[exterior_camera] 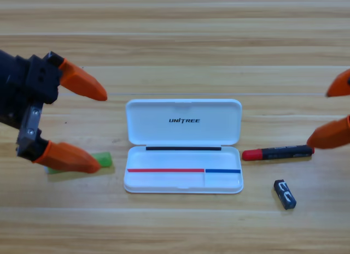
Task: Clean up eraser and pencils
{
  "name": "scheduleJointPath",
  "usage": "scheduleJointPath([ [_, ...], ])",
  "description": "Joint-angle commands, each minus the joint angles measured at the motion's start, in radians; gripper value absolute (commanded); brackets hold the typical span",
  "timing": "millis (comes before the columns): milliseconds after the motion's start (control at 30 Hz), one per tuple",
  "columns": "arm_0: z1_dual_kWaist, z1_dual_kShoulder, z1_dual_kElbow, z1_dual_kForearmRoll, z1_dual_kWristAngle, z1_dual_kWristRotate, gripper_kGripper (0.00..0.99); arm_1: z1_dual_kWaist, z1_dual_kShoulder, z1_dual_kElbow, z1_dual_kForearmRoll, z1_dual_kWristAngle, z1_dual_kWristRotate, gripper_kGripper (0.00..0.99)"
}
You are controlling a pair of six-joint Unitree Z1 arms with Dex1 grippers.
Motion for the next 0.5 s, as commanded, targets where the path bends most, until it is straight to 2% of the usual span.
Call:
scheduleJointPath([
  [33, -0.026, 0.033, -0.005, 0.014, 0.037, 0.014, 0.982, 0.021, 0.014, 0.068, -0.012, -0.138, 0.110, 0.979],
  [133, -0.026, 0.035, -0.014, 0.022, 0.066, 0.016, 0.982, 0.021, 0.023, 0.108, -0.046, -0.184, 0.184, 0.980],
  [267, -0.026, 0.044, -0.060, 0.069, 0.143, 0.028, 0.982, 0.021, 0.126, 0.104, -0.043, -0.190, 0.276, 0.980],
  [400, -0.024, 0.088, -0.166, 0.175, 0.224, 0.043, 0.982, 0.047, 0.226, 0.085, -0.035, -0.104, 0.279, 0.982],
  [500, -0.024, 0.139, -0.243, 0.269, 0.304, 0.059, 0.980, 0.069, 0.296, 0.052, -0.034, -0.095, 0.374, 0.983],
])
